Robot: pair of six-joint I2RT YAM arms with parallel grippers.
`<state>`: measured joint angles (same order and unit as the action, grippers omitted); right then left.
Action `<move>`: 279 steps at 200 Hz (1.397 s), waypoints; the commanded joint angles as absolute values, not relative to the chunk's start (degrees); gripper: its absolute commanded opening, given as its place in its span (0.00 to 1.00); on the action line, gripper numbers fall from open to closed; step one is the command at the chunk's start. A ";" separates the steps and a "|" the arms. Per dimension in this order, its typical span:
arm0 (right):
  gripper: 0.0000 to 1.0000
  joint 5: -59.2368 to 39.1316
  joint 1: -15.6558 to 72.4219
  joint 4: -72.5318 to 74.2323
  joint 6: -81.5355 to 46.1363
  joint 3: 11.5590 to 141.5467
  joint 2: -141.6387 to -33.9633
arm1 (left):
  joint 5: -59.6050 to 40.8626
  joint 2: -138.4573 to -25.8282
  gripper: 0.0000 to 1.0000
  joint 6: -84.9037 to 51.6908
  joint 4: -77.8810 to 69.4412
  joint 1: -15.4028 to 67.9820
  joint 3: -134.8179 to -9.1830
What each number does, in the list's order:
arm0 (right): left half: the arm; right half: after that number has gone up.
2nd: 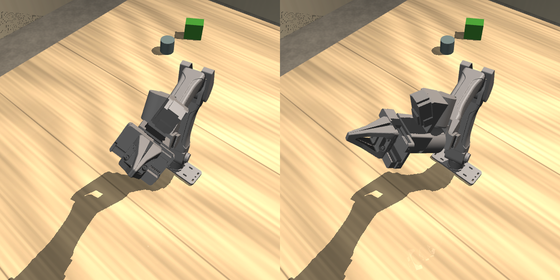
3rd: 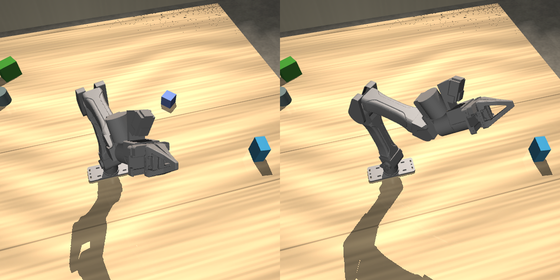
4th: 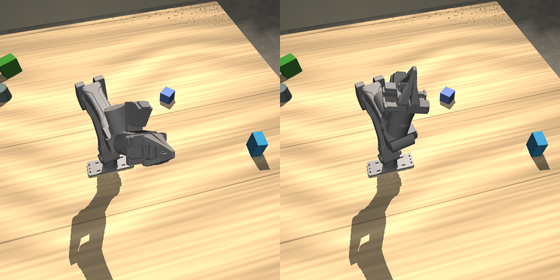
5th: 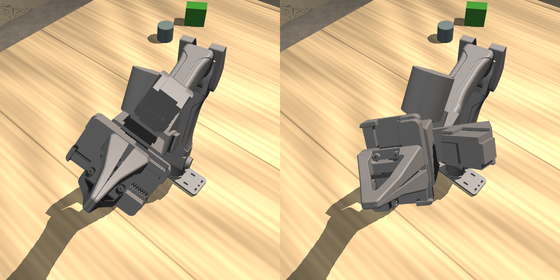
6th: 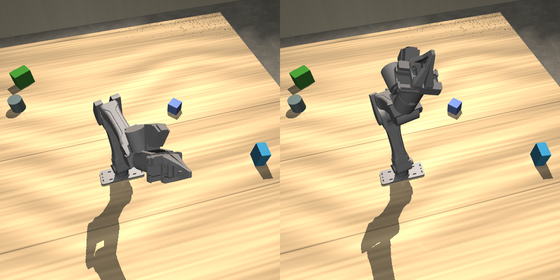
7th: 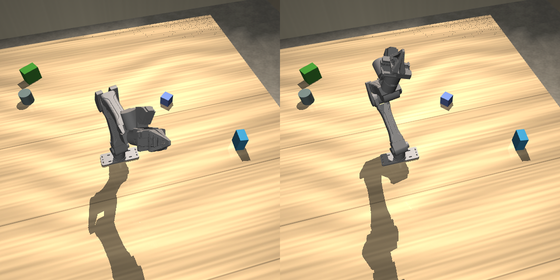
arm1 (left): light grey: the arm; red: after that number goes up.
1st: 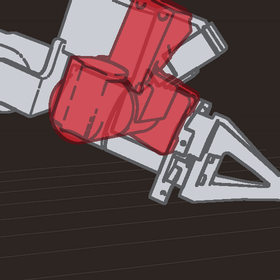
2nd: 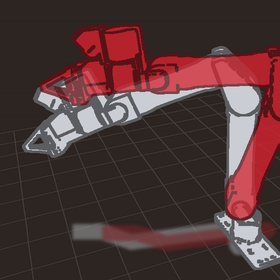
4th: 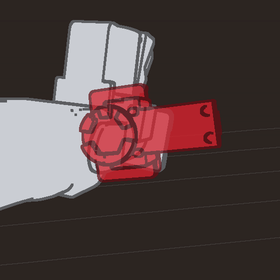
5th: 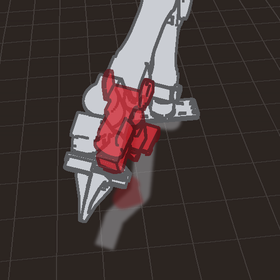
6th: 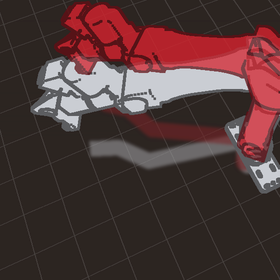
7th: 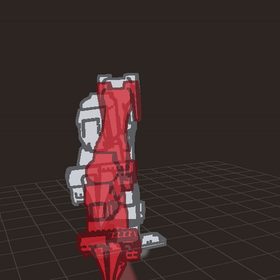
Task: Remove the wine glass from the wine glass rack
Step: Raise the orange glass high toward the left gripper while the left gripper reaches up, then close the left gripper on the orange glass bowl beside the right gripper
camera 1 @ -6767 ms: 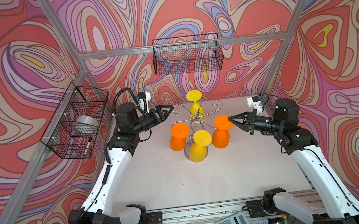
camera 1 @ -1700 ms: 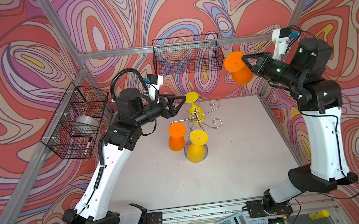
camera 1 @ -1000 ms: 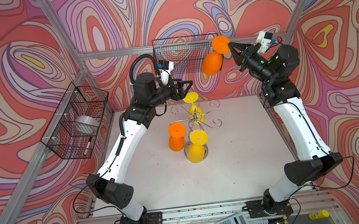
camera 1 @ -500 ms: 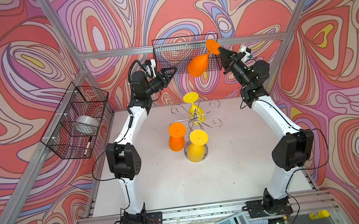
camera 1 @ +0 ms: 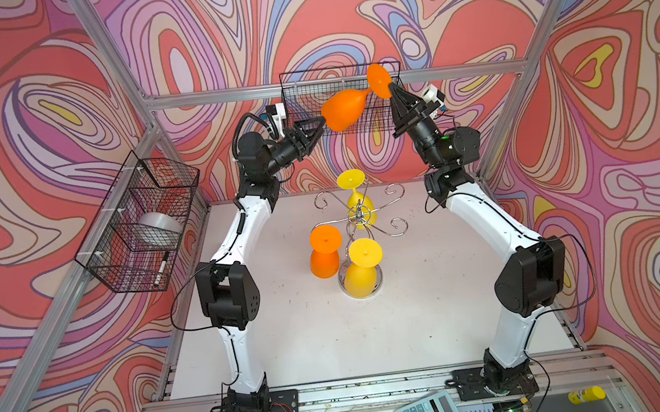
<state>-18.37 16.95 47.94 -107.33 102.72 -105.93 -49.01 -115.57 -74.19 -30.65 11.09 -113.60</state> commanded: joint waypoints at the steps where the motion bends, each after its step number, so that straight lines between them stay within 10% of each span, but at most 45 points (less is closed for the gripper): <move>1: 0.00 -16.46 17.71 52.50 -109.73 100.81 -107.23 | -49.86 -114.75 0.56 -82.05 -44.03 9.79 -112.76; 279: 0.00 3.10 21.15 45.46 -120.18 87.28 -103.27 | -48.84 -112.63 0.55 -73.42 -30.67 8.44 -107.06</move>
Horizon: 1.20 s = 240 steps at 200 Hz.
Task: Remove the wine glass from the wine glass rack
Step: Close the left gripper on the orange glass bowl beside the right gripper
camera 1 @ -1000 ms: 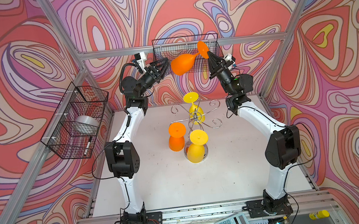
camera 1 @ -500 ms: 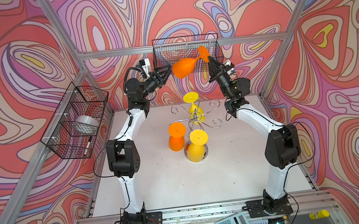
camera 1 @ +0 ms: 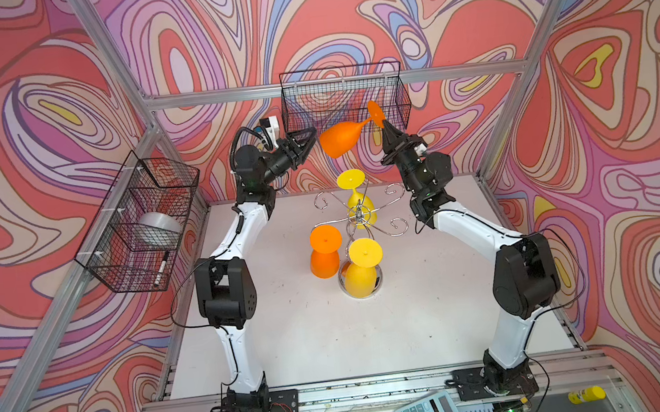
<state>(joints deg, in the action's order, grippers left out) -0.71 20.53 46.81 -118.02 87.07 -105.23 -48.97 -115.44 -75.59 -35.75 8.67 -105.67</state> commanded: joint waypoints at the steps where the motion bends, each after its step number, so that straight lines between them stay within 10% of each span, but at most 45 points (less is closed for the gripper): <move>1: 0.00 3.13 21.12 45.41 -120.21 87.28 -103.23 | -48.86 -112.61 0.55 -73.40 -30.37 8.44 -107.19; 240: 0.00 5.54 23.35 45.44 -122.07 88.26 -106.08 | -57.26 -120.80 0.52 -78.99 -24.83 8.46 -115.41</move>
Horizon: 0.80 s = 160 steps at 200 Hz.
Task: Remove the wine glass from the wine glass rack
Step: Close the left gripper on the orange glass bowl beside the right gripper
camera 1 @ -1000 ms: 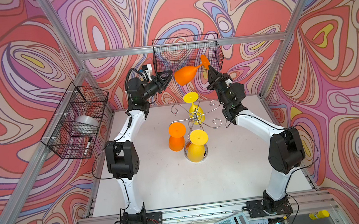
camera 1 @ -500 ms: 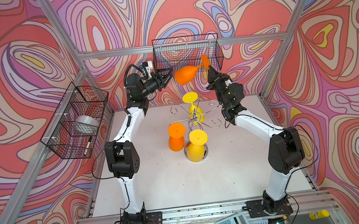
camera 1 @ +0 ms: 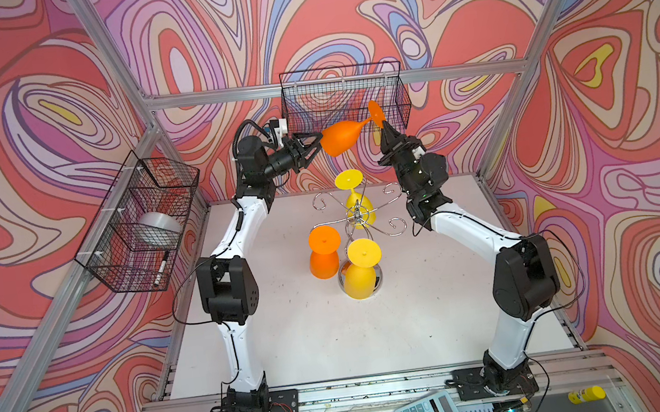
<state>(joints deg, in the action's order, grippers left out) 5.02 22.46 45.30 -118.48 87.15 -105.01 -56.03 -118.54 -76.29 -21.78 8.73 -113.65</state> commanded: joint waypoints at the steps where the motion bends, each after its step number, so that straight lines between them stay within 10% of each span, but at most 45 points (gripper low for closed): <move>1: 0.00 5.54 23.32 45.44 -122.08 88.25 -106.13 | -57.28 -120.82 0.52 -79.05 -24.94 8.49 -115.40; 160: 0.00 6.00 23.37 46.75 -123.31 86.67 -106.53 | -58.80 -125.42 0.19 -90.59 -39.85 9.49 -118.59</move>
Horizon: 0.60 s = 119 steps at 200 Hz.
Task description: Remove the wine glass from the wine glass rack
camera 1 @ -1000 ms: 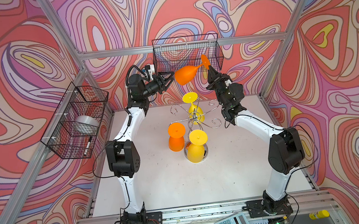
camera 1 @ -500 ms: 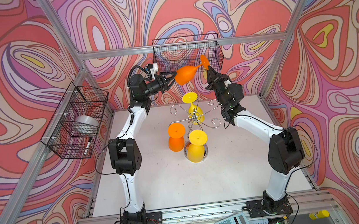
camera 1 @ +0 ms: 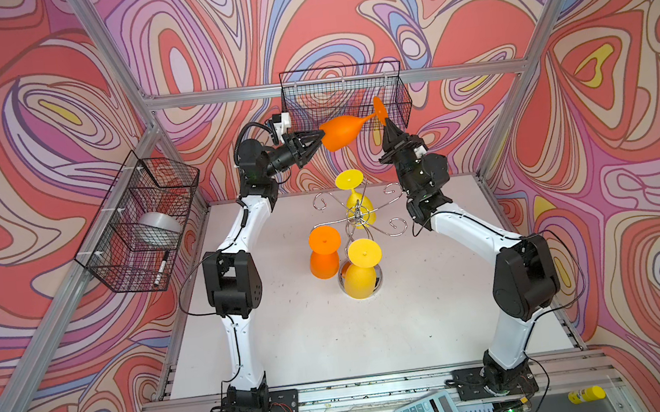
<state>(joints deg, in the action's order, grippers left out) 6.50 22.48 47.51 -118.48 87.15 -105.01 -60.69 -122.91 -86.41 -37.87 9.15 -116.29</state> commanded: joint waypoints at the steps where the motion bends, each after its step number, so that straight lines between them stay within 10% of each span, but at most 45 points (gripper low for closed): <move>1: 0.00 5.99 23.38 46.75 -123.31 86.62 -106.52 | -58.76 -125.42 0.19 -90.65 -39.87 9.49 -118.58; 119: 0.16 6.33 23.38 49.65 -123.22 84.82 -106.77 | -55.78 -126.03 0.00 -95.04 -46.97 9.49 -116.89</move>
<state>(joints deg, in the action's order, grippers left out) 8.16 22.28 48.21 -118.50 85.76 -105.56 -58.35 -123.85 -91.42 -44.75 9.34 -116.31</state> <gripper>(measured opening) 0.155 0.048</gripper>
